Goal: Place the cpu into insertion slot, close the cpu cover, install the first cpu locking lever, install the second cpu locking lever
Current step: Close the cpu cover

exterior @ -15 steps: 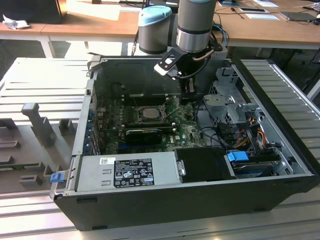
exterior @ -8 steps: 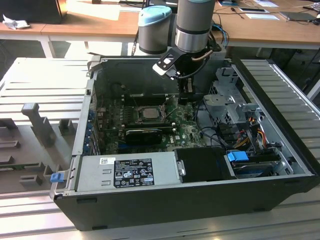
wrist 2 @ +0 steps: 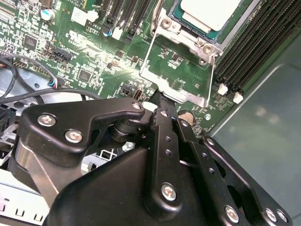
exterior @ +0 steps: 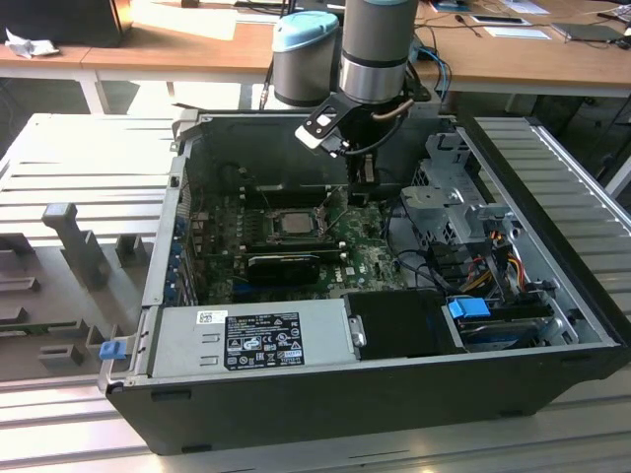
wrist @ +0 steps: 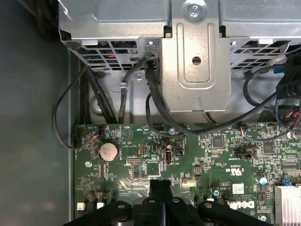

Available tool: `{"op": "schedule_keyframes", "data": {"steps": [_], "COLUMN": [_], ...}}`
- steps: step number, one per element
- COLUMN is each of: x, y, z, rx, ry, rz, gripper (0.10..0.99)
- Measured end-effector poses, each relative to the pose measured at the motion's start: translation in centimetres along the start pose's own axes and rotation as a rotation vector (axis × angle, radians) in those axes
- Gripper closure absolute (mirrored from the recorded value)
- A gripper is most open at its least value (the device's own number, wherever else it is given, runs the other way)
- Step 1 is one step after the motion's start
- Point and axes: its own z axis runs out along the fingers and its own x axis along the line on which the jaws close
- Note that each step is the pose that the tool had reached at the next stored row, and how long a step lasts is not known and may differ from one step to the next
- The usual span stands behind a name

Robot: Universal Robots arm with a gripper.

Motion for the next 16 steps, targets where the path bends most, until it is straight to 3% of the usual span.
{"op": "schedule_keyframes", "data": {"steps": [9, 12, 16], "x": [-0.02, -0.05, -0.06], "y": [-1.17, -2.44, -3.37], "z": [-0.05, -0.1, -0.15], "rx": [0.0, 0.0, 0.0], "ry": [0.0, 0.0001, 0.0], "rz": [0.0, 0.0, 0.0], "gripper": [0.98, 0.98, 0.98]}}
